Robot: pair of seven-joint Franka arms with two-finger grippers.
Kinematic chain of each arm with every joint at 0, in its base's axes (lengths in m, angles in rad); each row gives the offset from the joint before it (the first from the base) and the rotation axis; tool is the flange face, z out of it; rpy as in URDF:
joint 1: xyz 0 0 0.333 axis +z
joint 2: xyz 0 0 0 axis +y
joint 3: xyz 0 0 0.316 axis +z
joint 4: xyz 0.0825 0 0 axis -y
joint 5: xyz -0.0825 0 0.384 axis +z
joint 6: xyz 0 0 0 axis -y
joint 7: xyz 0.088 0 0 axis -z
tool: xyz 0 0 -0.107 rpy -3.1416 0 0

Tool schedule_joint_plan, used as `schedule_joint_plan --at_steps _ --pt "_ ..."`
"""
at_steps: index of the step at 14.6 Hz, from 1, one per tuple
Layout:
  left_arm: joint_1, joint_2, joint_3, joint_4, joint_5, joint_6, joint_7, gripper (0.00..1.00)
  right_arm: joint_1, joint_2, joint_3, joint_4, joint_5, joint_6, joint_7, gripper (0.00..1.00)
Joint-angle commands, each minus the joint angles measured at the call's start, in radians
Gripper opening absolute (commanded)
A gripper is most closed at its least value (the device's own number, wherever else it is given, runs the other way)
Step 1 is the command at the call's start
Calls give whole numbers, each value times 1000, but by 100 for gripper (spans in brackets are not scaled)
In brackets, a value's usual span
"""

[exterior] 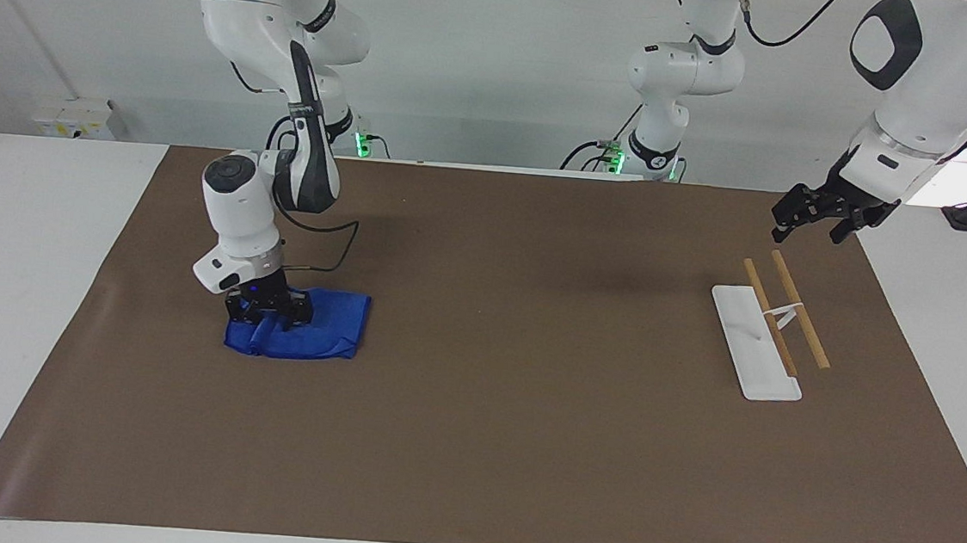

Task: Right arm passes towel to left arm to hang
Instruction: 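Lift the blue towel with the right gripper and carry it toward the rack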

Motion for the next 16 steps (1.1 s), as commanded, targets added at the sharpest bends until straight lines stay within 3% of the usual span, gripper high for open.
schedule_joint_plan --at_steps 1,6,9,11,13,16 --pt "6 -20 -3 -17 19 -1 5 100 -7 -44 10 75 13 -170 7 0" --pt "6 -20 -3 -15 19 -1 5 100 -3 -93 10 167 53 -360 11 0" --pt "6 -20 -3 -15 19 -1 5 100 3 -99 21 337 66 -576 48 0" --pt "6 -20 -3 -15 19 -1 5 100 11 -87 39 461 144 -701 111 0" --pt "6 -20 -3 -15 19 -1 5 100 47 -72 47 540 178 -750 191 0" --pt "6 -20 -3 -15 19 -1 5 100 120 -70 51 586 311 -729 397 0"
